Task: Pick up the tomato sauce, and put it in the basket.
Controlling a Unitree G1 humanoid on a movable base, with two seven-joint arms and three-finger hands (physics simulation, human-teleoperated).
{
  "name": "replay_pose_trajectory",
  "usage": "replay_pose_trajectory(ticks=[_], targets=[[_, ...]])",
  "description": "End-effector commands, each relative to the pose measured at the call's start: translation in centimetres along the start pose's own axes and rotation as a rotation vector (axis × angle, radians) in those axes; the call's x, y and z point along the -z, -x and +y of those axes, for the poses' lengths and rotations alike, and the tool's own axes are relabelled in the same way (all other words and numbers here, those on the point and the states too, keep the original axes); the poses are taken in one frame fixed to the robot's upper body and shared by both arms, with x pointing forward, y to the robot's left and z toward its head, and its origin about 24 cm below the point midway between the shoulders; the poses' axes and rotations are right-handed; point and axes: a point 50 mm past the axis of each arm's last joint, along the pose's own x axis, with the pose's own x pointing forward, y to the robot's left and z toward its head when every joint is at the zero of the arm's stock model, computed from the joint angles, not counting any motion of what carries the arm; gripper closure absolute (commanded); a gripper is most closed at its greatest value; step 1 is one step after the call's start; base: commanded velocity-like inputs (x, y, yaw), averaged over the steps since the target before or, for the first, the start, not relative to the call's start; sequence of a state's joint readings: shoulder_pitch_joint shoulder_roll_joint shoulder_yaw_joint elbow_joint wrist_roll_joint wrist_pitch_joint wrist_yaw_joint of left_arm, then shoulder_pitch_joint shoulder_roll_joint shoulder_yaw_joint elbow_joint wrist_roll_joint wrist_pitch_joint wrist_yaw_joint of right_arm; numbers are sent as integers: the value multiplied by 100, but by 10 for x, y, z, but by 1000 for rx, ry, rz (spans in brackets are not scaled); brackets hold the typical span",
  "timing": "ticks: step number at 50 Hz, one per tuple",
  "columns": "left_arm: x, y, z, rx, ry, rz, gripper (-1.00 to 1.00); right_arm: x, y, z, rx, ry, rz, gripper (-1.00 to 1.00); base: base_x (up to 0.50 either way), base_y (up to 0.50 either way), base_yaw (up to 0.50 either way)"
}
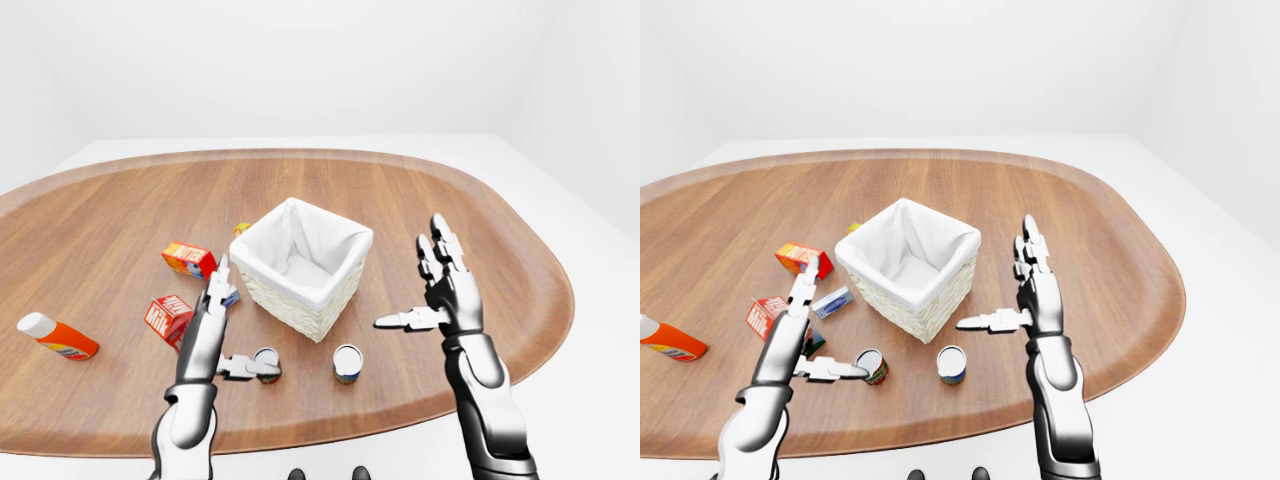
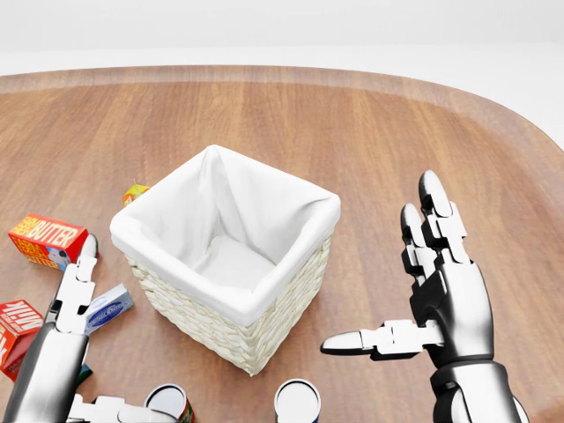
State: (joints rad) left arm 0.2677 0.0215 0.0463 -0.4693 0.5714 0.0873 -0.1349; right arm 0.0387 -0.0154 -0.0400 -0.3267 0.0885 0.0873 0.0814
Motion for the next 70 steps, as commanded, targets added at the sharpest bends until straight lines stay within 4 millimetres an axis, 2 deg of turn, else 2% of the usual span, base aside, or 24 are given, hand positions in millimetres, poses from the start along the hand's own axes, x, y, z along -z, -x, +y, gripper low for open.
replay_pose_trajectory(ticks=[1,10,27,34,35,58,70], targets=[[3,3,-3,8,-8,19,-100,0,0,0,1,2,2,-100,0,0,0],[4,3,-4,14,-22,23,-100,4,-1,-1,2,1,18,-100,0,0,0],[19,4,-11,20,-54,87,-100,3,0,0,-1,1,14,-100,0,0,0],[14,5,-10,21,-67,71,-100,2,0,0,0,1,7,-100,0,0,0],[22,6,-13,20,-67,93,-100,3,0,0,0,1,12,-100,0,0,0],[28,2,-23,40,-82,102,-100,8,0,0,-2,-1,35,-100,0,0,0],[32,1,-27,47,-90,108,-100,5,1,1,-2,0,21,-100,0,0,0]])
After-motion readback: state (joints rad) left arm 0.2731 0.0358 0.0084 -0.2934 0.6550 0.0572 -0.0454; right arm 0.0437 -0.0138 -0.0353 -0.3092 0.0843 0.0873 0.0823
